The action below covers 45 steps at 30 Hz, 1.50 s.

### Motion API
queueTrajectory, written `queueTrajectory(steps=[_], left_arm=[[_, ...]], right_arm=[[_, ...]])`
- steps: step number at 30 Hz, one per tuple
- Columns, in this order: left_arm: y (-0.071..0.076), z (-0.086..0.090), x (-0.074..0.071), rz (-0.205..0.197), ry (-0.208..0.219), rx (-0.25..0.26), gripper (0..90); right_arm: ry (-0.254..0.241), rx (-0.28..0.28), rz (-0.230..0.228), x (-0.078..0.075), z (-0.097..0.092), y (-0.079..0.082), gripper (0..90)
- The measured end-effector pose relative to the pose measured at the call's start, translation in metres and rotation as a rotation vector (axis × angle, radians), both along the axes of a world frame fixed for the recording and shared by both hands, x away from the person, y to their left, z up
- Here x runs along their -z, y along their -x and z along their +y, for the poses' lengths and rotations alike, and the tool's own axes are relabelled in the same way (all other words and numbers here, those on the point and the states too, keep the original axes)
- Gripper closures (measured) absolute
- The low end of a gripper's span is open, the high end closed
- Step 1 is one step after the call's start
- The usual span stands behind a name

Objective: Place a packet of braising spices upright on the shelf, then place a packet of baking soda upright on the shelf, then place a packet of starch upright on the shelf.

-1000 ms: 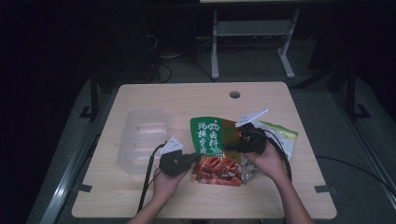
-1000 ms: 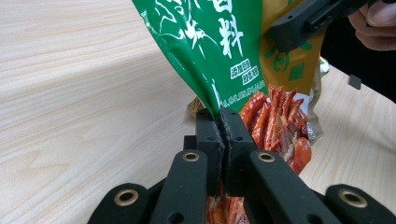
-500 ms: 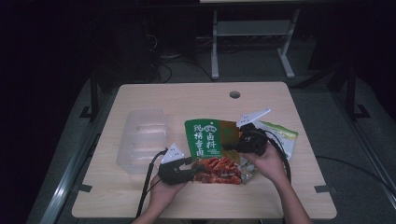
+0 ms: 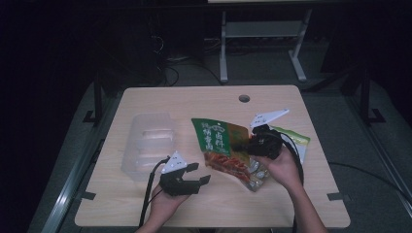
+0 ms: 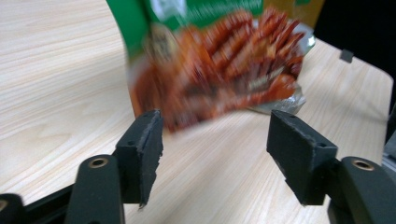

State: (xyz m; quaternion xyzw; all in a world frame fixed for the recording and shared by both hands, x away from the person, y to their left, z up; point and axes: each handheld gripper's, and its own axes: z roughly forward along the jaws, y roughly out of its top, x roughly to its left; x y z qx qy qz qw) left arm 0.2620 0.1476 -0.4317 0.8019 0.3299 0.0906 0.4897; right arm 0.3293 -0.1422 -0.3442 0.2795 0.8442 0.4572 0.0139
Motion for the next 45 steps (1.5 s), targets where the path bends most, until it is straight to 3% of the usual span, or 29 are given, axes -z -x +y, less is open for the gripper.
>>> queueTrajectory(steps=[4, 8, 17, 34, 45], left_arm=[[0.004, 0.001, 0.002, -0.004, -0.004, 0.011, 33.7], [0.007, 0.004, 0.001, -0.019, -0.022, 0.035, 31.7], [0.015, 0.009, -0.003, -0.033, -0.032, 0.059, 28.7], [0.019, 0.014, -0.001, -0.037, -0.029, 0.065, 27.0], [0.018, 0.013, -0.002, -0.032, -0.02, 0.07, 26.4]], right_arm=[[0.001, 0.022, -0.011, -0.005, 0.0, -0.004, 90.0], [-0.013, 0.017, -0.001, -0.009, 0.002, -0.008, 90.0], [-0.01, 0.005, -0.032, -0.025, 0.013, -0.018, 90.0], [0.025, -0.034, -0.054, -0.044, 0.034, -0.031, 90.0], [0.021, -0.044, -0.054, -0.055, 0.04, -0.039, 90.0]])
